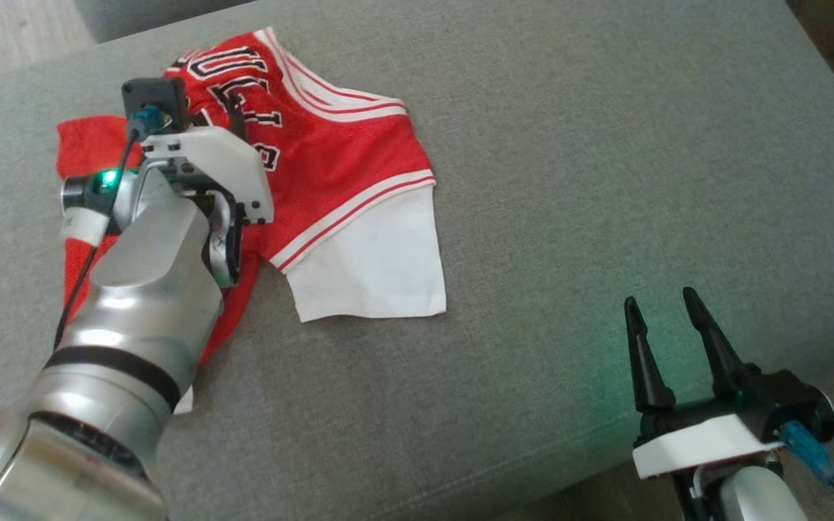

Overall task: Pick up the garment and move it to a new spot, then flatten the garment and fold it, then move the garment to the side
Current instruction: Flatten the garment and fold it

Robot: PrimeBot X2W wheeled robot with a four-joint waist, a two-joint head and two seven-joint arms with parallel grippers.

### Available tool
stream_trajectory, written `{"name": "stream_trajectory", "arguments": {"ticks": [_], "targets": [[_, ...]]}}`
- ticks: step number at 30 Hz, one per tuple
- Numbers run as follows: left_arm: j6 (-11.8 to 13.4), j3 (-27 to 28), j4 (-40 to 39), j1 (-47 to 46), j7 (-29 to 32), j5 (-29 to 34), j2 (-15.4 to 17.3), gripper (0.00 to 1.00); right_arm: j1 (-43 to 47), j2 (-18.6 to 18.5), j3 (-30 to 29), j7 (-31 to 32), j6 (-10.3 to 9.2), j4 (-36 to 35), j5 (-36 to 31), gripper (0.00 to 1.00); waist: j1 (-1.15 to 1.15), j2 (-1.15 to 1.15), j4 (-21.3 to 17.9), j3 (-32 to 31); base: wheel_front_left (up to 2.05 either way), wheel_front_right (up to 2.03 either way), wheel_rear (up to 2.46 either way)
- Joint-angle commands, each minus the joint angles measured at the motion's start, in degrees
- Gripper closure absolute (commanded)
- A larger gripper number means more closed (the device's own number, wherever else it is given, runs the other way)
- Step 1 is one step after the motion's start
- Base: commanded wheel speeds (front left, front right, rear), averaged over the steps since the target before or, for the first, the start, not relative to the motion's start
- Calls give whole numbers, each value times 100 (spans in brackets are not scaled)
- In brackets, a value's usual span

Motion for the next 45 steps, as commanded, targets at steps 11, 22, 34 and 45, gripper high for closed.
{"name": "stream_trajectory", "arguments": {"ticks": [11,22,34,45], "targets": [[285,1146,-2375,992,-138,554,342,0,53,-40,-349,-55,44,-256,-58,0,0,0,553,-516,0,0,0],[455,1995,-5345,4012,-140,1930,616,0,402,-40,-806,-55,44,-356,-382,0,0,0,1494,-1123,0,0,0],[-408,3270,-5938,6203,-140,2741,389,0,424,-40,-555,-55,44,15,-417,0,0,0,2017,-1481,0,0,0],[-1185,3887,-6047,6654,-140,3337,-20,0,445,-40,-432,-55,44,301,-236,0,0,0,2227,-1578,0,0,0]]}}
